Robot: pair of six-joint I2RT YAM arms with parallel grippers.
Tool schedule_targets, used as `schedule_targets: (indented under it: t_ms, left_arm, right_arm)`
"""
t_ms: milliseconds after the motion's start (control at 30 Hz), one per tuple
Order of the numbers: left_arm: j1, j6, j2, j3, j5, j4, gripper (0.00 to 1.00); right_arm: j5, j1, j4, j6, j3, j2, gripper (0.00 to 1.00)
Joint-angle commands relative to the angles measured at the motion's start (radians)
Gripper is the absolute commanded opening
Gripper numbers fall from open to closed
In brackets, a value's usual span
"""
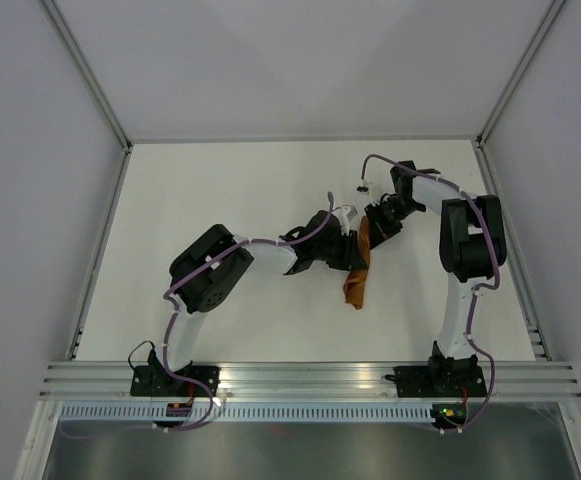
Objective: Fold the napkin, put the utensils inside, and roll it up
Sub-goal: Roll the napkin with the utensil
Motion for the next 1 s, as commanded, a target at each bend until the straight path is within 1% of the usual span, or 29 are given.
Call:
schedule_targets:
  t_ms: [0, 333, 600, 967]
  left_arm:
    - [-0.041, -0.060, 0.074, -0.006, -0.053, -0.047, 0.38]
    - [-0.052, -0.108, 0.075, 0.011, -0.083, -0.010, 0.40]
    - [-0.055, -0.085, 0.054, 0.023, -0.085, -0.006, 0.45]
    - [-0.052, -0.050, 0.033, 0.058, -0.100, -0.048, 0.48]
  right_arm:
    - [0.049, 0.028, 0.094, 0.021, 0.056, 0.058, 0.00]
    - [0.046, 0.045, 0.091, 0.026, 0.077, 0.060, 0.00]
    - [0.052, 0.046, 0.092, 0.021, 0.069, 0.054, 0.00]
    - [0.093, 0.045, 0.129, 0.040, 0.030, 0.028, 0.00]
